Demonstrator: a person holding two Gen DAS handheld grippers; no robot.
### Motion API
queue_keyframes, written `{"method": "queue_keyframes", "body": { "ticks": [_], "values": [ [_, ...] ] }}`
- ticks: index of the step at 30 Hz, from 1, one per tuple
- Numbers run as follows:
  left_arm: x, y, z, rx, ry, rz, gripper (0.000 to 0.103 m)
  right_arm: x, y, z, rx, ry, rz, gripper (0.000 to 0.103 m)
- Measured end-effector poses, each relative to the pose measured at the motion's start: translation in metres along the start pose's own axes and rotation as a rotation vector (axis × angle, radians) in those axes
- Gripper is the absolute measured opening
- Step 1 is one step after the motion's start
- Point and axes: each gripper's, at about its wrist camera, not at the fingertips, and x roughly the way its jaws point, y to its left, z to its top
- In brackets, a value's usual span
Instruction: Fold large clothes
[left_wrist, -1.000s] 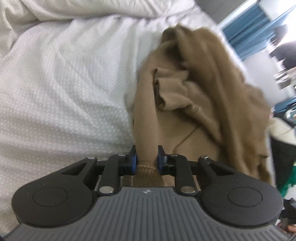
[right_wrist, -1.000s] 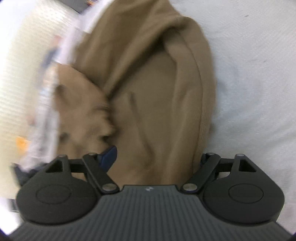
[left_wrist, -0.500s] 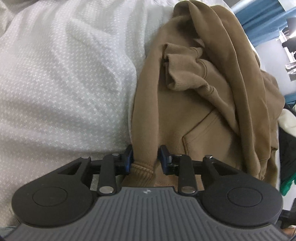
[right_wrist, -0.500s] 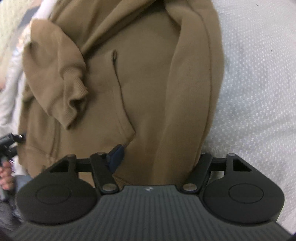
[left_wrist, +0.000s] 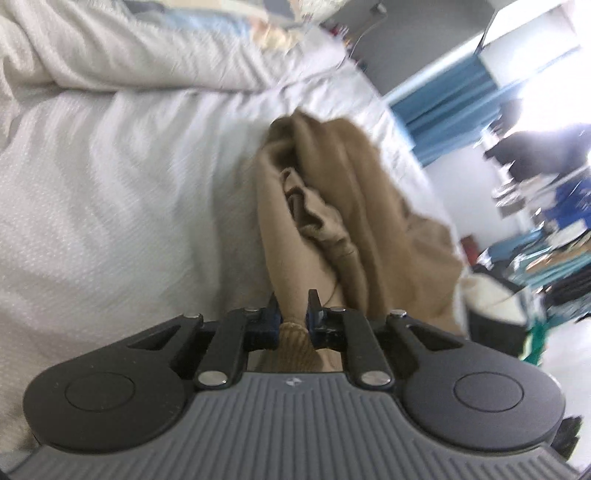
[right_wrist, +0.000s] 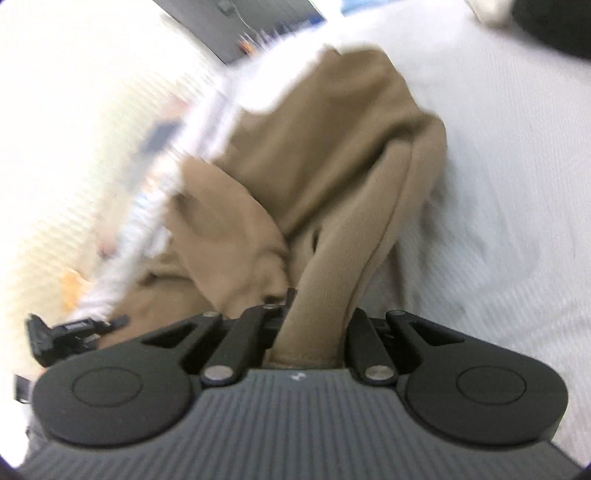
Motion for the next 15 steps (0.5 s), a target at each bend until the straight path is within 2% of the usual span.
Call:
{"method": "queue_keyframes", "body": {
  "ticks": [5, 9, 15],
  "values": [
    [-0.023, -0.014, 0.001, -0.028, -0.045, -0.065, 0.013, -0.025, 0.006, 0.014, 0.008, -0.09, 0.087, 0.008],
    [-0.06, -0.014, -0.007, -0.055, -0.078, -0.121, 0.013, -0.053, 0.008, 0.013, 0.01, -0.145, 0.147, 0.008],
    [-0.124, -0.004, -0.041, -0.082, -0.128, -0.205, 0.013, -0.103, 0.018, -0.002, 0.005, -0.21, 0.211, 0.008]
  ]
}}
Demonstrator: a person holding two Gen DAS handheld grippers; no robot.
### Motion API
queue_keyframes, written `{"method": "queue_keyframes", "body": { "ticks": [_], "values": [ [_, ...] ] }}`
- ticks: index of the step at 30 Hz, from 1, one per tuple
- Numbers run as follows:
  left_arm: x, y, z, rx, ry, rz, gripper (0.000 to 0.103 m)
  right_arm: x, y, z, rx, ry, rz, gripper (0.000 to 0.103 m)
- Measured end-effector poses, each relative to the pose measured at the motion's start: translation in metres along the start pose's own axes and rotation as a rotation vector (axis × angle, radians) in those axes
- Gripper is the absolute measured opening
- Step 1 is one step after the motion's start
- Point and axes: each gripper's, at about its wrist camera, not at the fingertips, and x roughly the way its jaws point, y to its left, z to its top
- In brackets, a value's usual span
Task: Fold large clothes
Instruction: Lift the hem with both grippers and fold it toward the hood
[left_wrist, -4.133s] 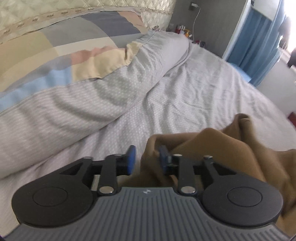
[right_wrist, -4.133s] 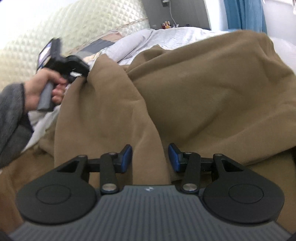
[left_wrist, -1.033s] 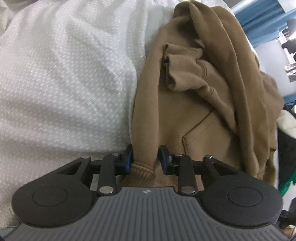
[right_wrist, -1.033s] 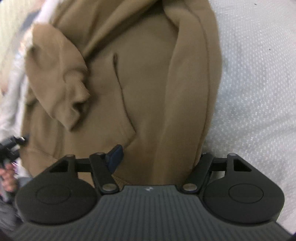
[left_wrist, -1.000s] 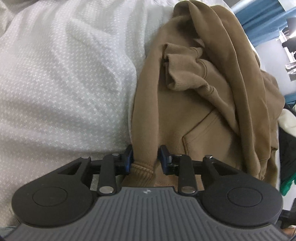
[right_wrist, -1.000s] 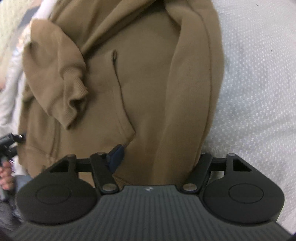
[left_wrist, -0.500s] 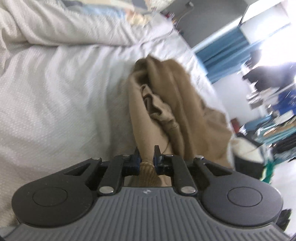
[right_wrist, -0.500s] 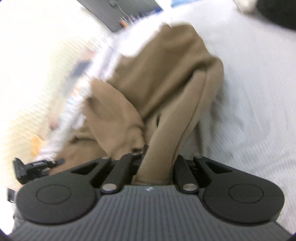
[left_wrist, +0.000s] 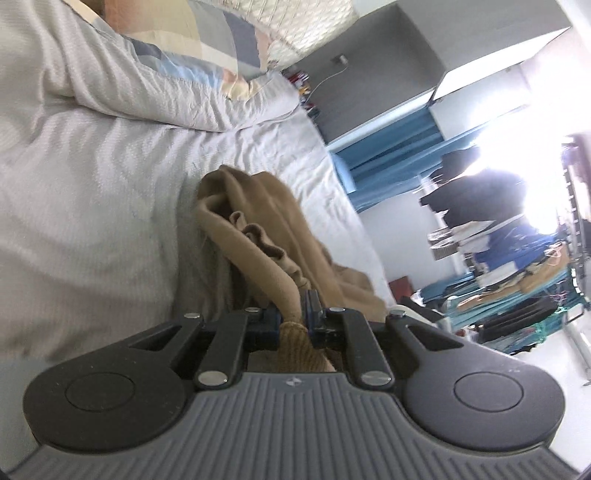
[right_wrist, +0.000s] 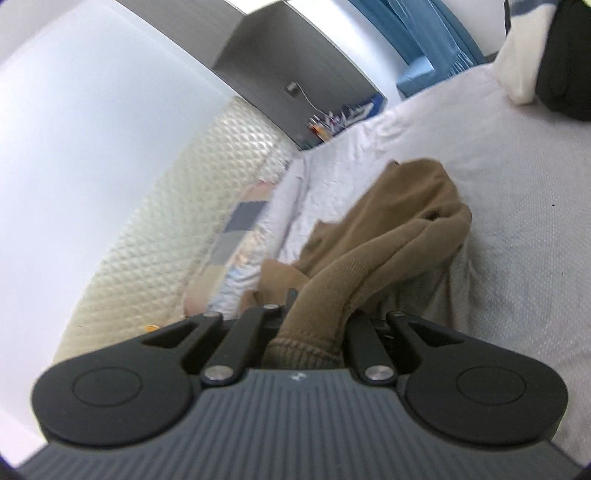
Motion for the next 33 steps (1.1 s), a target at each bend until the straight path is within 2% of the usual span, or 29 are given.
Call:
{"method": "queue_keyframes", "body": {
  "ticks": [6, 9, 13, 16, 21, 27, 33],
  "values": [
    [-0.065, 0.01, -0.053, -0.005, -0.043, -0.04, 0.013, -0.048, 0.013, -0.028, 0.015, -0.046, 0.034, 0.008],
    [-0.086, 0.029, -0.082, -0.052, -0.049, -0.07, 0.014, -0.075, 0.005, -0.048, 0.062, -0.065, 0.044, 0.008],
    [-0.096, 0.053, -0.107, -0.107, -0.055, -0.084, 0.014, -0.087, -0.005, -0.073, 0.094, -0.076, 0.03, 0.008],
    [-0.09, 0.055, -0.106, -0.116, -0.055, -0.099, 0.014, -0.082, -0.012, -0.079, 0.111, -0.068, 0.007, 0.008],
    [-0.064, 0.037, -0.075, -0.121, -0.087, -0.148, 0.014, -0.068, -0.02, -0.061, 0.14, -0.105, -0.005, 0.008],
    [-0.004, -0.006, -0.008, -0.121, -0.117, -0.161, 0.015, -0.025, -0.028, -0.009, 0.206, -0.149, -0.006, 0.009],
    [0.093, -0.031, 0.06, -0.117, -0.145, -0.079, 0.015, 0.057, -0.047, 0.058, 0.297, -0.179, -0.077, 0.009]
  ]
}}
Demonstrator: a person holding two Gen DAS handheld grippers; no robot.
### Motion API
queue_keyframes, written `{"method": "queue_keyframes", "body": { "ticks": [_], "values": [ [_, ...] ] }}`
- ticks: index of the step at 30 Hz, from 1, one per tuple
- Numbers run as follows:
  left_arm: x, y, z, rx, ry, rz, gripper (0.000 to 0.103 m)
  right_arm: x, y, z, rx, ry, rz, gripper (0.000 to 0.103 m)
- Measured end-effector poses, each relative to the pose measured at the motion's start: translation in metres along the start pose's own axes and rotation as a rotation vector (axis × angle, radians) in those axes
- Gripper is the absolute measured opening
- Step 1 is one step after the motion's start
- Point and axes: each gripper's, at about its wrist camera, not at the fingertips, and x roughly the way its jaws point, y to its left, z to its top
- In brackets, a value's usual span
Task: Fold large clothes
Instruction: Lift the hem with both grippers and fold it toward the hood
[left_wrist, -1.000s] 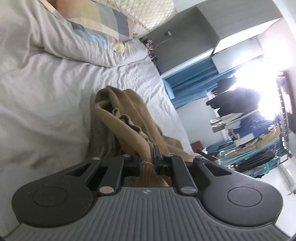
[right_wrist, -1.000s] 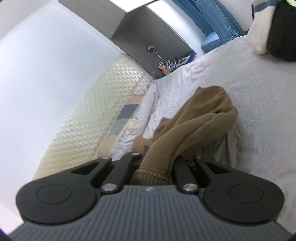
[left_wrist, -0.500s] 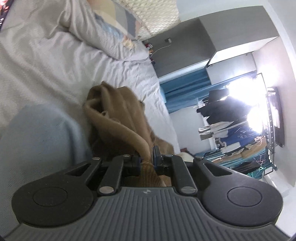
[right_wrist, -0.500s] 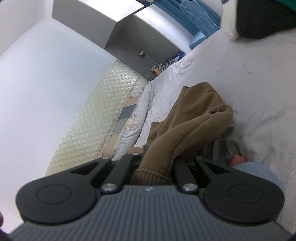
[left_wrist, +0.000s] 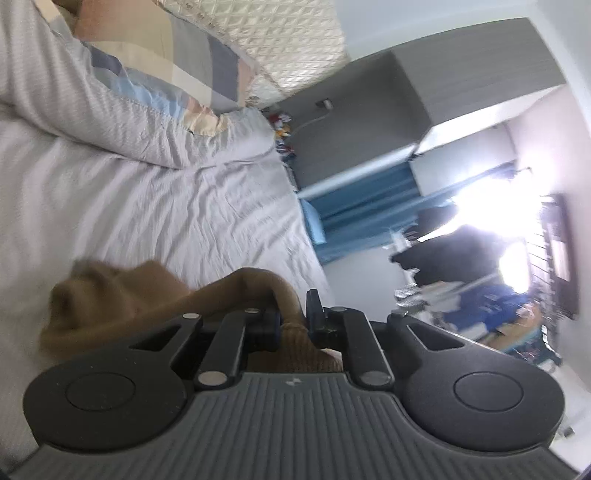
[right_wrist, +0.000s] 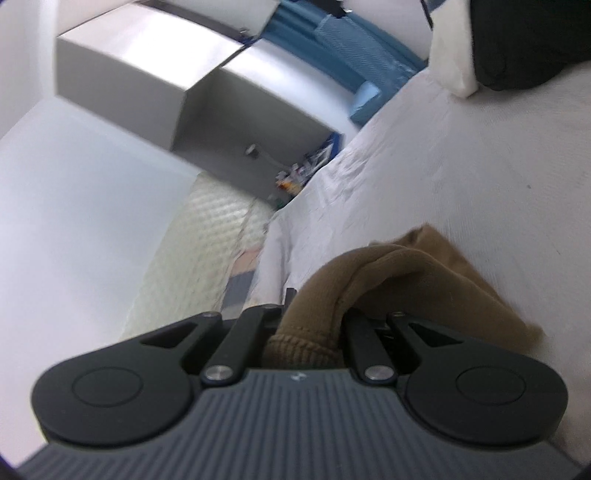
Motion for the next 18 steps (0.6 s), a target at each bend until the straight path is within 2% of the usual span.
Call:
{"method": "queue_keyframes", "body": {
  "ticks": [4, 9, 14, 18],
  "values": [
    [0.072, 0.02, 0.022, -0.04, 0.02, 0.075, 0.016, 0.066, -0.018, 0.02, 0.079, 0.001, -0.088, 0.009],
    [0.148, 0.071, 0.041, -0.064, 0.061, 0.136, 0.016, 0.141, -0.065, 0.028, 0.156, 0.02, -0.174, 0.009],
    [0.2, 0.108, 0.05, -0.05, 0.099, 0.153, 0.016, 0.186, -0.107, 0.024, 0.188, 0.025, -0.205, 0.009],
    [0.231, 0.119, 0.049, -0.01, 0.139, 0.205, 0.016, 0.207, -0.116, 0.019, 0.142, 0.04, -0.245, 0.009]
  ]
}}
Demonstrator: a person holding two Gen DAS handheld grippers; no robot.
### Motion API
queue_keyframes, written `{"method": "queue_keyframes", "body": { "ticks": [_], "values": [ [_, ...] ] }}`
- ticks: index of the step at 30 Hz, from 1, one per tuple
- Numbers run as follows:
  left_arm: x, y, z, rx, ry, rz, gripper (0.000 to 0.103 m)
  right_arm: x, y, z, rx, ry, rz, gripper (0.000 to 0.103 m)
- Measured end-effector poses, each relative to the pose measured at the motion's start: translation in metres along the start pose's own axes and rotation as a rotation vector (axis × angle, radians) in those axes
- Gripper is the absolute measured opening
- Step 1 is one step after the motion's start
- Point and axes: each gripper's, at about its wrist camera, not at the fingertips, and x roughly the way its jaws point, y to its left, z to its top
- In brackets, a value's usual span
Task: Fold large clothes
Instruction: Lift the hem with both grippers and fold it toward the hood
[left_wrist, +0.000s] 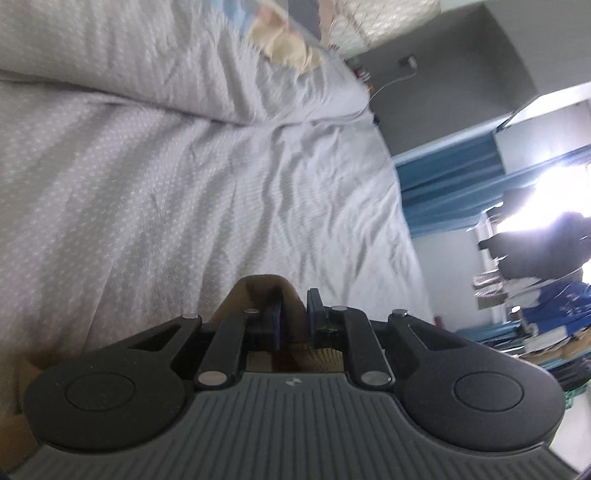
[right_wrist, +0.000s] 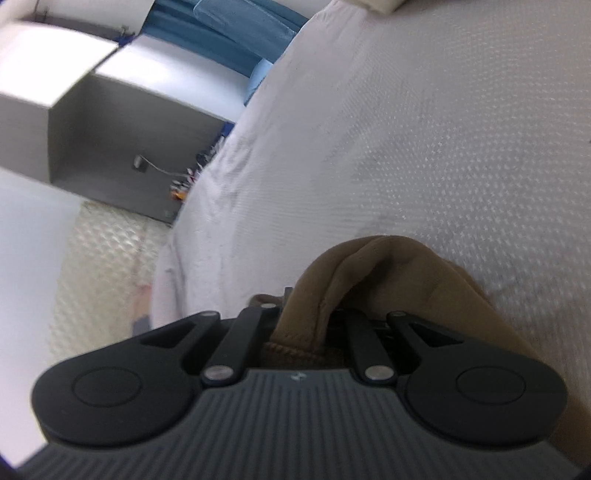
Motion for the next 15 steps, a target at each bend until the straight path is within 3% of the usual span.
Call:
{"method": "queue_keyframes", "body": {
  "ticks": [6, 12, 15],
  "values": [
    [0.025, 0.013, 0.001, -0.017, 0.063, 0.037, 0.016, 0.011, -0.013, 0.002, 0.046, 0.02, 0.002, 0.009],
    [0.012, 0.006, -0.005, 0.024, 0.052, 0.03, 0.016, 0.005, -0.01, -0.001, 0.02, 0.006, 0.003, 0.009],
    [0.001, 0.005, -0.003, 0.017, 0.069, -0.011, 0.024, 0.011, -0.007, -0.001, 0.019, 0.006, 0.011, 0.009]
  ]
}}
